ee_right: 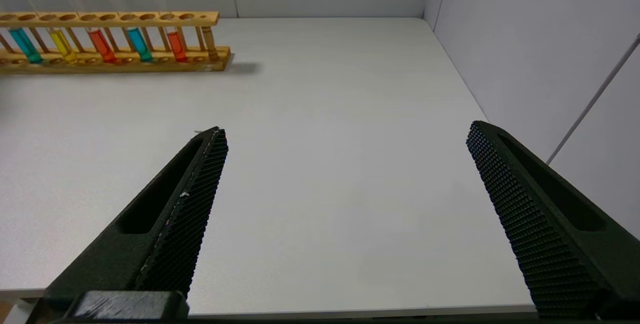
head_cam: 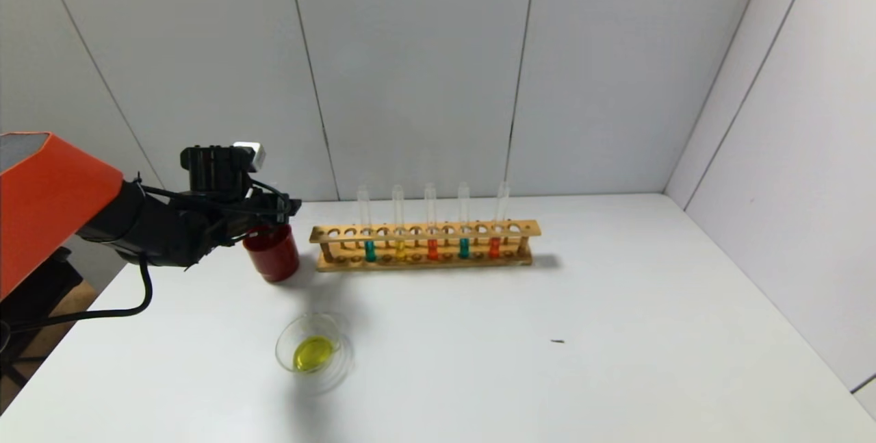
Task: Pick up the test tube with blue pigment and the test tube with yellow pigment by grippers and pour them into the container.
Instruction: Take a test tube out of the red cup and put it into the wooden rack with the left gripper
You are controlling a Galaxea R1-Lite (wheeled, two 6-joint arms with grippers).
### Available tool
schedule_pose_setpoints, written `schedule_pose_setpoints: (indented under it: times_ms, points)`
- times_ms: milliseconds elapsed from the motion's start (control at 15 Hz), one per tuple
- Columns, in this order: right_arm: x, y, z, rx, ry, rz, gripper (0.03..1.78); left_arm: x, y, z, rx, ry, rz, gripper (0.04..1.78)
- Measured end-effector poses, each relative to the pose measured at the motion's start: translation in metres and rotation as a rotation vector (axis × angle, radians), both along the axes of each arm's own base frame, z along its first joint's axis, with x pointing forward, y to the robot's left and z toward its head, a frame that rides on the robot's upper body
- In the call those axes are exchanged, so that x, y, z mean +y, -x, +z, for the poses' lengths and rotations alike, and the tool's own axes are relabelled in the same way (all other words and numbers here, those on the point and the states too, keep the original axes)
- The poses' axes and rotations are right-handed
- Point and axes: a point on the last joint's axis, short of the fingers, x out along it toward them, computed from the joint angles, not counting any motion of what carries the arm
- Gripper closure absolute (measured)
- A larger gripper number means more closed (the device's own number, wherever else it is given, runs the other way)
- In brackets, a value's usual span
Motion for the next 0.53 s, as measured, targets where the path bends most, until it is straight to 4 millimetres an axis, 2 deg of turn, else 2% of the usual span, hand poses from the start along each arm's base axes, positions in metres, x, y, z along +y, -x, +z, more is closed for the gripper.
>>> schedule_pose_setpoints:
  times_ms: [133,333,467,533]
  points:
    - [0.000,0.000,0.000,0.000,0.000,0.000,0.06,0.000,0.003,0.010,-0.023,0.003,0.001,0.10]
    - [0.000,0.000,0.000,0.000,0.000,0.000,0.06,-0.001,0.018,0.048,-0.106,0.008,-0.008,0.07]
    - [0.000,0.000,0.000,0.000,0.000,0.000,0.06,-0.010,0.037,0.078,-0.157,0.012,-0.039,0.07]
    - [0.000,0.000,0.000,0.000,0.000,-0.001,0.06,-0.024,0.051,0.089,-0.164,0.016,-0.081,0.07]
